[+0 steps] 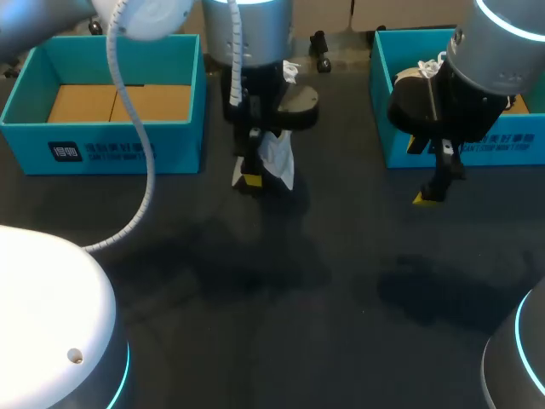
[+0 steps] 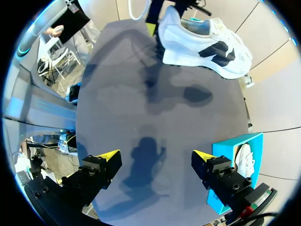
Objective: Take the shoe out of the shoebox, open the shoe tongue, remove and reinsert the insole, then place the shoe into the shoebox
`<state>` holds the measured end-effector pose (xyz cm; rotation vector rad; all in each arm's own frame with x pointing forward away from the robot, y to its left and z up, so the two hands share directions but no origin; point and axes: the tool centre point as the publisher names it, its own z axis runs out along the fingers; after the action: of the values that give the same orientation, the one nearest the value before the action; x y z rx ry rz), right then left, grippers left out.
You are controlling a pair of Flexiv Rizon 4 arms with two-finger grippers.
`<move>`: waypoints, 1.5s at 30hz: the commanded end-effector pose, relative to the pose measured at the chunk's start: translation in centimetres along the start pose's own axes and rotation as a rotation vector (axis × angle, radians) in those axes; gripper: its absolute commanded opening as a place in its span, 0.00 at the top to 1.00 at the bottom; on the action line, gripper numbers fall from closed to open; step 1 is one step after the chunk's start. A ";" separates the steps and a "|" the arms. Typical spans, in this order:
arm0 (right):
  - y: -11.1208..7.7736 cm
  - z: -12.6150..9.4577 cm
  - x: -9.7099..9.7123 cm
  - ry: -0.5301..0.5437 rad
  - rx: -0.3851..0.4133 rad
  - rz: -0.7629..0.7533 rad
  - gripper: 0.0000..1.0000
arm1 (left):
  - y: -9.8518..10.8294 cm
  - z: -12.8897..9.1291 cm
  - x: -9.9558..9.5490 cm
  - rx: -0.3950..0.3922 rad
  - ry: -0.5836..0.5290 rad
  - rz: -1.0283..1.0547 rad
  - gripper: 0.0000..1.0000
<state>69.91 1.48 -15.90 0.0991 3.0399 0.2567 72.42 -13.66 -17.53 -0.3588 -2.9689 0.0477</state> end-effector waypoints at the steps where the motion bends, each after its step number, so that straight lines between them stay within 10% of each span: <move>1: 0.1 0.1 -0.1 0.002 0.003 0.001 0.00 | 1.6 -1.0 -1.8 0.013 0.014 0.009 1.00; 45: 0.1 0.1 -0.1 0.002 0.003 0.001 0.00 | 29.2 -4.7 -15.6 0.037 -0.053 0.146 1.00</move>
<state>69.91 1.48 -15.90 0.0991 3.0399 0.2567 94.21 9.48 -16.74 -0.5841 -2.9816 0.0852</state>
